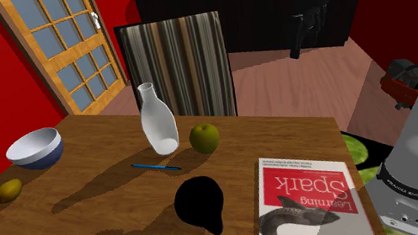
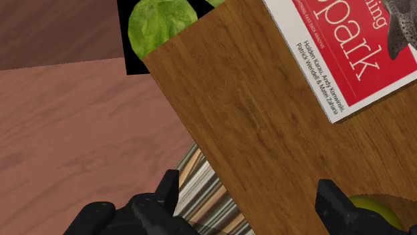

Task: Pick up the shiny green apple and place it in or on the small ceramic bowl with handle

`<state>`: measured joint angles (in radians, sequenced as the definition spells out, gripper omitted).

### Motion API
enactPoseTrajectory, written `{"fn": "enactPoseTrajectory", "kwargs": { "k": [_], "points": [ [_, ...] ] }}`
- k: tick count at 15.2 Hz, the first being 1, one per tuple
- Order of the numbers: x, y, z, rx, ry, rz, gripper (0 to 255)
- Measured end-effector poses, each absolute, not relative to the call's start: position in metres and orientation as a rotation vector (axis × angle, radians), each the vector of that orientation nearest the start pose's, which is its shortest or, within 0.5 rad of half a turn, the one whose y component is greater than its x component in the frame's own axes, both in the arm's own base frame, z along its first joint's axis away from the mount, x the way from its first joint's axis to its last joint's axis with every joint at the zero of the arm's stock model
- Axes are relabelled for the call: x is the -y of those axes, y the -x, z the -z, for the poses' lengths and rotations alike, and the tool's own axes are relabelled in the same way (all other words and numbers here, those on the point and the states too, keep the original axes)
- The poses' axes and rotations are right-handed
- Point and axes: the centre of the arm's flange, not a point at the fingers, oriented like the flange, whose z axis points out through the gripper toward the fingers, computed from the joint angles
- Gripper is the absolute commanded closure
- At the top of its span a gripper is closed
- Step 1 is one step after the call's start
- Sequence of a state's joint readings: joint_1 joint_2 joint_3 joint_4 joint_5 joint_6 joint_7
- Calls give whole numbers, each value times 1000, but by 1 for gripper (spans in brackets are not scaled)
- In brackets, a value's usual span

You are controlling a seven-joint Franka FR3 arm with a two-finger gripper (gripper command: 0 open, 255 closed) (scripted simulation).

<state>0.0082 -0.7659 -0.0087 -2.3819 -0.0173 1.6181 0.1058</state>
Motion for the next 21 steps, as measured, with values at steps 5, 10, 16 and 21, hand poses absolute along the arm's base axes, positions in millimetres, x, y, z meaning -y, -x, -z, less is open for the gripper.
{"fn": "enactPoseTrajectory", "kwargs": {
  "k": [5, 10, 16, 21],
  "points": [
    [-20, -341, -560, -176, 3137, -5, 0],
    [-58, -387, -532, -200, 3119, -19, 0],
    [-106, -440, -498, -228, 3095, -35, 0],
    [-143, -485, -471, -251, 3075, -48, 0]
  ]
}}
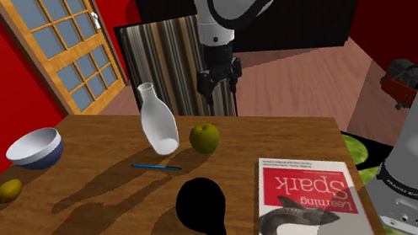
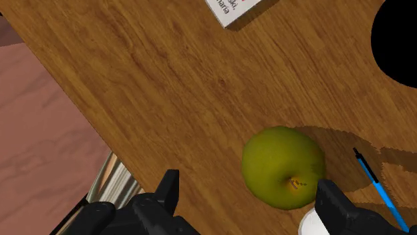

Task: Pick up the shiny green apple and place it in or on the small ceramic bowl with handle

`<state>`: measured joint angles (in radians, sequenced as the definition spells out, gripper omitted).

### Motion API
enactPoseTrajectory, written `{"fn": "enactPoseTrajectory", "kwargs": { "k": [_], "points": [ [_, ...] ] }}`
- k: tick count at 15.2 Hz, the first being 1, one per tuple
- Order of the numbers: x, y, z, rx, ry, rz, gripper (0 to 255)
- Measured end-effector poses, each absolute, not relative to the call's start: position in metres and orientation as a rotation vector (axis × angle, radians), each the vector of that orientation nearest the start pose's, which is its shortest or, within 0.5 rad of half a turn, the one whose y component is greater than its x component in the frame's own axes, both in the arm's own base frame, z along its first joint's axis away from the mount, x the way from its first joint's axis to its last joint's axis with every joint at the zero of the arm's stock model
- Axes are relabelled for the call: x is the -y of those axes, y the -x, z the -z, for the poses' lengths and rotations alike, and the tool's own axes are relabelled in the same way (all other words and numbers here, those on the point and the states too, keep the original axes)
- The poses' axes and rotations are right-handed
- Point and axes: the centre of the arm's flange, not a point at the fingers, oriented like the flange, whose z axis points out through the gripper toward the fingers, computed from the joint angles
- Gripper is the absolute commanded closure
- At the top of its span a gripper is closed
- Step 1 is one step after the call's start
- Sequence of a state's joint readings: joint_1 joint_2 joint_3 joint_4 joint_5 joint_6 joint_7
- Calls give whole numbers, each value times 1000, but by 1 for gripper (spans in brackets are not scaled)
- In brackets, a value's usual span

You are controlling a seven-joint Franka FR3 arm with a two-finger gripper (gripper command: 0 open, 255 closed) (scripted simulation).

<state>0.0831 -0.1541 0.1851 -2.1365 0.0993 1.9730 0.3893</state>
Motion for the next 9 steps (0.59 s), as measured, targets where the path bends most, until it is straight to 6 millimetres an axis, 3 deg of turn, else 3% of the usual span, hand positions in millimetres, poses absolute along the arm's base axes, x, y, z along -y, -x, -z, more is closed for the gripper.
{"fn": "enactPoseTrajectory", "kwargs": {
  "k": [5, 9],
  "points": [
    [-181, -531, -442, -275, 3055, -62, 0],
    [-191, -540, -424, -282, 3049, -65, 0]
  ]
}}
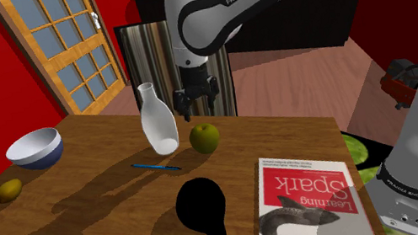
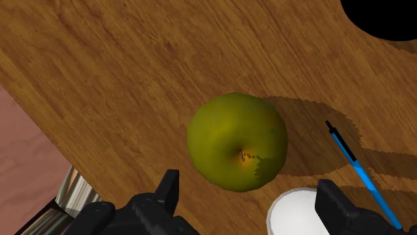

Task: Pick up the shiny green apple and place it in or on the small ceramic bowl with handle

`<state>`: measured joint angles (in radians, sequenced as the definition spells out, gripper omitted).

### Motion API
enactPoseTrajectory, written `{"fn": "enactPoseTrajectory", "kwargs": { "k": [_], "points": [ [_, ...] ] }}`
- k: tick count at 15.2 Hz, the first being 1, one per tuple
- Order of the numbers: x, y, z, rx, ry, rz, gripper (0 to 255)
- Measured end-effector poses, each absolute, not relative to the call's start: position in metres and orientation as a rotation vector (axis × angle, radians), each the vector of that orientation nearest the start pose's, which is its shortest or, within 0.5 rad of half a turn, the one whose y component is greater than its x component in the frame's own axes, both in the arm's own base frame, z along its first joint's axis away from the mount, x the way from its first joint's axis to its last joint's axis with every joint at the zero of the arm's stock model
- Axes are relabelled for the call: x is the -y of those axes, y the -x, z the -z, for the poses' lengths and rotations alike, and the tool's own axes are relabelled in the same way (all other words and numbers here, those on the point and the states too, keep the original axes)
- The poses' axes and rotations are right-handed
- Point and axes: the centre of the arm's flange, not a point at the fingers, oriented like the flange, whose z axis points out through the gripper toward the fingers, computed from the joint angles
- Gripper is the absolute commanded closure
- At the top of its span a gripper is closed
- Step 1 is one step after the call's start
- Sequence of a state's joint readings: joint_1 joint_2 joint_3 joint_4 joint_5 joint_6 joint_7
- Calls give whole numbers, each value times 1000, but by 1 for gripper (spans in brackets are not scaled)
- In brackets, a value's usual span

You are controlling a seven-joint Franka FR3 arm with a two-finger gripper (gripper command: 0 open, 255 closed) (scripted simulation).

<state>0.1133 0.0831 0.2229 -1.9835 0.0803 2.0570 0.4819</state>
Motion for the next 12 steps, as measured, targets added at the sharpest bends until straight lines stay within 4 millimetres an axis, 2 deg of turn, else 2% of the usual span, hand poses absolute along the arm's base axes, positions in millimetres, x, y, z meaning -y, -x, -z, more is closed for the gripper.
{"fn": "enactPoseTrajectory", "kwargs": {
  "k": [5, 11, 12],
  "points": [
    [-194, -538, -399, -282, 3049, -65, 0],
    [-194, -538, -395, -282, 3049, -65, 0],
    [-194, -538, -395, -282, 3049, -65, 255]
  ]
}}
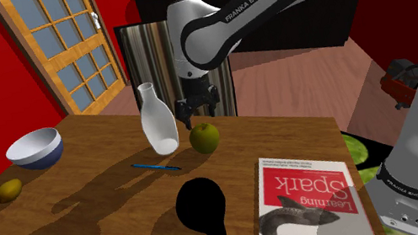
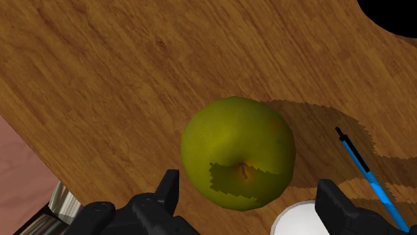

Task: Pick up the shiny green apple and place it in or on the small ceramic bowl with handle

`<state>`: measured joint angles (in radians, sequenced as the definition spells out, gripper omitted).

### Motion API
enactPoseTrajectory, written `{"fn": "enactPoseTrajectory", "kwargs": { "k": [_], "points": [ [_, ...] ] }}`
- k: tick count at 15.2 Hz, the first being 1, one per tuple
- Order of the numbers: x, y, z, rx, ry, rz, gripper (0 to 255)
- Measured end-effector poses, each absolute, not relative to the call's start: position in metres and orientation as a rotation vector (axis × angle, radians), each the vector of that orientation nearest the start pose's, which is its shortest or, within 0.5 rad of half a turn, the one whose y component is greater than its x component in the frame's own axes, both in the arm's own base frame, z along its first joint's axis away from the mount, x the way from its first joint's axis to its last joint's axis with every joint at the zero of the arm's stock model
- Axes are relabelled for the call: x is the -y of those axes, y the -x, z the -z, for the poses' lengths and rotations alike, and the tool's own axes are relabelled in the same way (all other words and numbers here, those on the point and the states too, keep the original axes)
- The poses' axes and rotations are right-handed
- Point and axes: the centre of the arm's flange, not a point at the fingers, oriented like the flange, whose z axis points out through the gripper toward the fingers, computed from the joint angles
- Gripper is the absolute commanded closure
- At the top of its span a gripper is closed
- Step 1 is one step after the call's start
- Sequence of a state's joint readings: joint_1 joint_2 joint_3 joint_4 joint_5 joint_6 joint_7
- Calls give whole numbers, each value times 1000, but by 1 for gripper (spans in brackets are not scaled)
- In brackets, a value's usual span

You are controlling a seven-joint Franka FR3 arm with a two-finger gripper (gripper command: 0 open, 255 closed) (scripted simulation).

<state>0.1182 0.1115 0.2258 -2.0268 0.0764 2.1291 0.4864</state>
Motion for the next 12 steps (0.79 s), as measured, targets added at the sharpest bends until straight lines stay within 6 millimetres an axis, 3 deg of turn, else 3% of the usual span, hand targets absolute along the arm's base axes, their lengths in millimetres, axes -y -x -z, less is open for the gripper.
{"fn": "enactPoseTrajectory", "kwargs": {
  "k": [12],
  "points": [
    [-194, -538, -402, -282, 3049, -65, 255]
  ]
}}
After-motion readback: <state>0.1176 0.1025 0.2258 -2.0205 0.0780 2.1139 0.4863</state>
